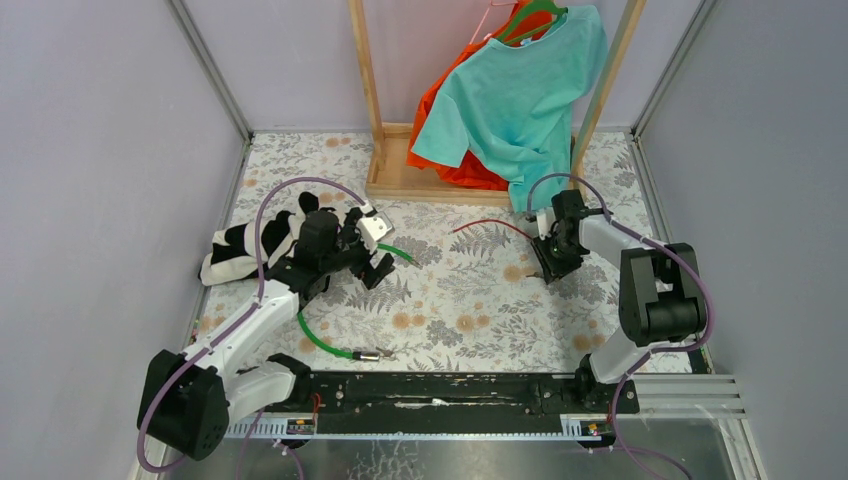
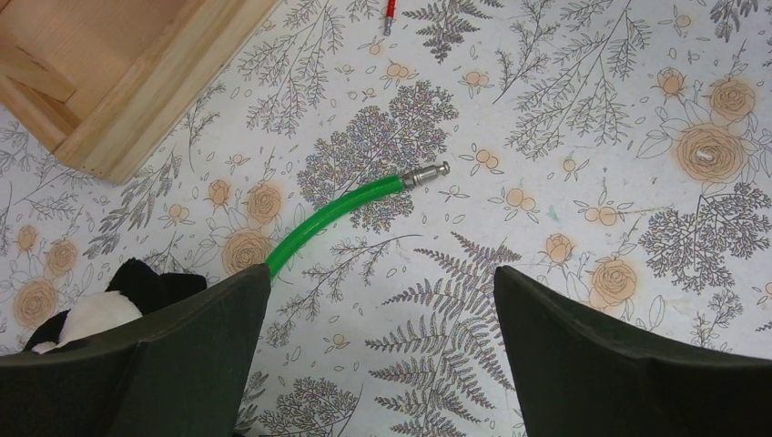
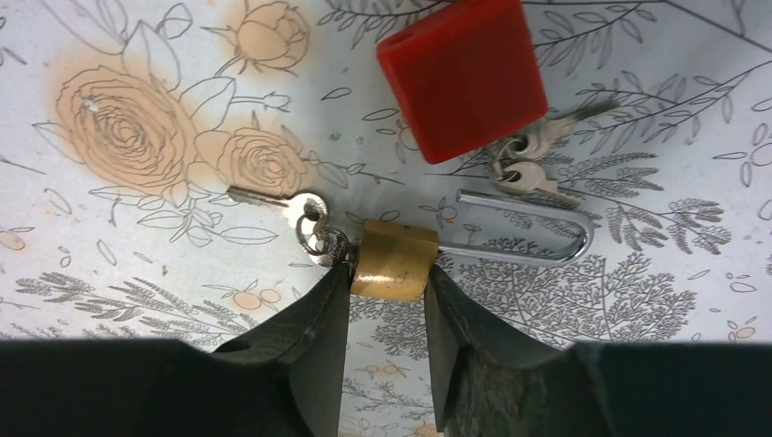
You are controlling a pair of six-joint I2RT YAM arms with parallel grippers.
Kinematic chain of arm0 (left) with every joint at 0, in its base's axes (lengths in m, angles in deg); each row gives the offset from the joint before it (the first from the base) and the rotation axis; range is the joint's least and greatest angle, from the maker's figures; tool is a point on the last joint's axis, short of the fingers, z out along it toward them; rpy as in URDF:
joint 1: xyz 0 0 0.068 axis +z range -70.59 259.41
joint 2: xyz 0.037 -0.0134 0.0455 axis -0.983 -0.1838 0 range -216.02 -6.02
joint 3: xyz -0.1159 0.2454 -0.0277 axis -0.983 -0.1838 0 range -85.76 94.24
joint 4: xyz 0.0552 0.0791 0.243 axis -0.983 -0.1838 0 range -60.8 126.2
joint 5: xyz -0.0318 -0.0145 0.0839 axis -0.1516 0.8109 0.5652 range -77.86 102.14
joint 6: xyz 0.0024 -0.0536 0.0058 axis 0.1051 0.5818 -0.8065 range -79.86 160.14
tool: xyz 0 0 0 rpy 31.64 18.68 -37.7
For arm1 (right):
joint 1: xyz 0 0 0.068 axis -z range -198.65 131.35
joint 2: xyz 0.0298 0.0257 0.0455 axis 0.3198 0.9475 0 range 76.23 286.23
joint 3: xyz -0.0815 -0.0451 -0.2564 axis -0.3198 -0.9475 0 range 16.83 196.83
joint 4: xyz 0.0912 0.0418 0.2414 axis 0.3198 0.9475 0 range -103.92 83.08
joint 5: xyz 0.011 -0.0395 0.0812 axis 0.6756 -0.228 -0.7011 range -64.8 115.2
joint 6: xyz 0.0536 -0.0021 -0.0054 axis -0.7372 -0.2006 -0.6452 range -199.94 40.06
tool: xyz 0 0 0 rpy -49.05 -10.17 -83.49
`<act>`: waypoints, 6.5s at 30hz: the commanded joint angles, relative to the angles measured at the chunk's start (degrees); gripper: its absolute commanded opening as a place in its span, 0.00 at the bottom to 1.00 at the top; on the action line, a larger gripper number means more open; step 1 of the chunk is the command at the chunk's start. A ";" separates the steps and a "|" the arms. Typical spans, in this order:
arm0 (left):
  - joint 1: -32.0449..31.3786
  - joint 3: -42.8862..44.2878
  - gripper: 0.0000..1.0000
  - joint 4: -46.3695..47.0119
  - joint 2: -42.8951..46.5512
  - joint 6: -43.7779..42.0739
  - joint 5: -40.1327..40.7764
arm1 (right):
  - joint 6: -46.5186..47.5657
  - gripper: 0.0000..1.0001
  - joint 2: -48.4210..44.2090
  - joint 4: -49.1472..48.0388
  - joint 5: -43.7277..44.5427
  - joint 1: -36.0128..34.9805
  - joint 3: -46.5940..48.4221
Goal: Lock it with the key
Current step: Move the lock to the center of the board, then pick up the lock from the center of the board, then lock the lock.
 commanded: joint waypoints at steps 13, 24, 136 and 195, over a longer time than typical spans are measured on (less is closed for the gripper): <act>-0.57 12.44 1.00 -8.85 -9.08 -9.91 5.20 | -7.45 0.33 -1.03 0.94 -6.99 -19.96 1.52; -0.65 9.60 1.00 -3.34 -10.05 -6.02 0.86 | -15.06 0.64 0.79 -4.98 -14.43 -29.67 3.73; -23.33 37.64 0.01 -27.66 -20.62 -9.67 -13.75 | 16.01 0.22 -25.40 2.44 -52.51 -16.03 5.85; -16.92 33.58 0.69 -22.39 -17.88 -5.84 -16.60 | 7.87 0.00 -28.63 -10.91 -57.02 -16.31 3.27</act>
